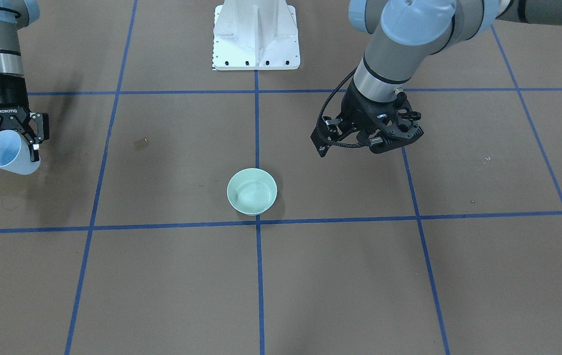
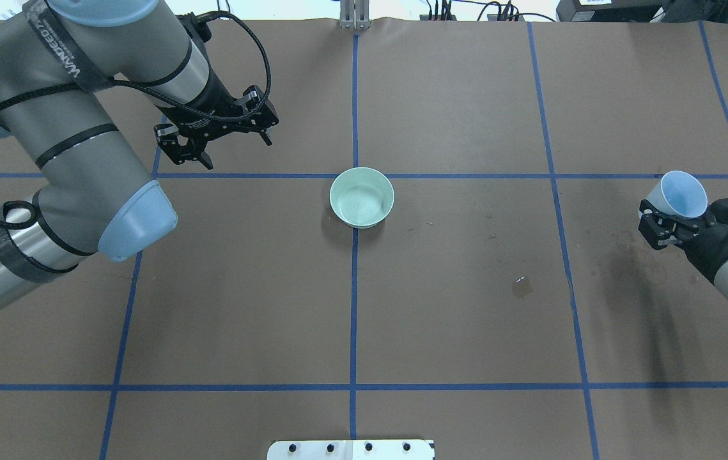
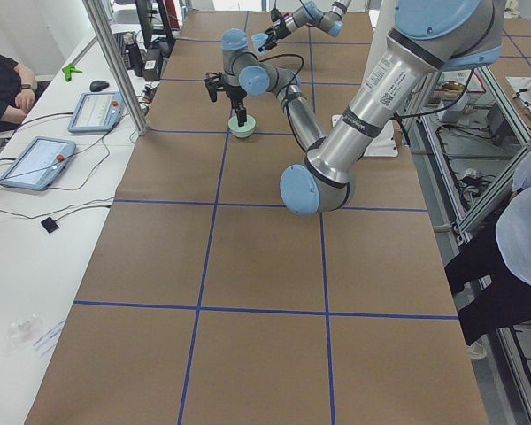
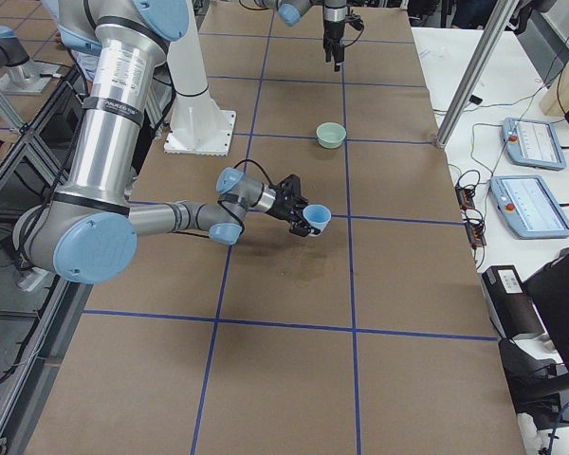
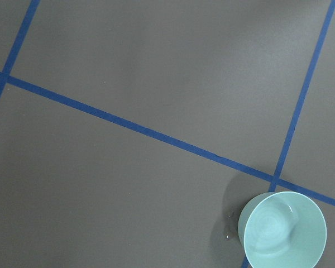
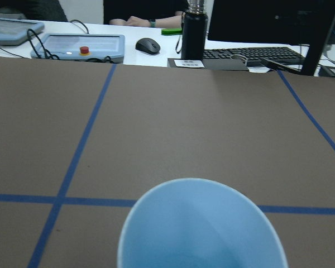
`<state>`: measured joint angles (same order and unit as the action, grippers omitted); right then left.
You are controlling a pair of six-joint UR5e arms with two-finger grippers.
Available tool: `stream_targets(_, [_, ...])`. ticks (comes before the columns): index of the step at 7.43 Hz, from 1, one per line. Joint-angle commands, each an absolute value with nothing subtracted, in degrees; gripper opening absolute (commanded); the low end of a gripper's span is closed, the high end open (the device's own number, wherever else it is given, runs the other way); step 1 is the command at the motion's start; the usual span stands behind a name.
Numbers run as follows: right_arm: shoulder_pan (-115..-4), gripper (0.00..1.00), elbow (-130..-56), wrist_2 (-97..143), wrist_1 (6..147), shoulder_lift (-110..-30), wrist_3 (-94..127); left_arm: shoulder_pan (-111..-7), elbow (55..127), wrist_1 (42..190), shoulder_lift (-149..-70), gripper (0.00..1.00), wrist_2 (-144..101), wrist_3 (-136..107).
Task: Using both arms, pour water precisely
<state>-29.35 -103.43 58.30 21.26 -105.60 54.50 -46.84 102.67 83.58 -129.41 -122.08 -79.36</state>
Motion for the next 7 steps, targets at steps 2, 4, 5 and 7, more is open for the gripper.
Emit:
stream_targets(2, [-30.9, 0.0, -98.0, 60.6, 11.1, -95.7, 44.8, -46.9, 102.7, 83.6, -129.5, 1.0, -122.2, -78.8])
stream_targets(4, [-33.7, 0.0, -98.2, 71.9, 15.0, -90.2, 42.0, -47.5, 104.9, 83.5, -126.2, 1.0, -122.0, -72.3])
stream_targets(5, [-36.3, 0.0, -98.2, 79.7, 17.2, -88.3, 41.0, -48.5, 107.1, 83.6, -122.6, 1.0, -121.9, -67.5])
stream_targets(7, [-38.4, 0.0, -99.8, 88.7, 30.4, -81.2, 39.5, -50.1, 108.0, 83.6, -121.1, 1.0, -122.1, -64.9])
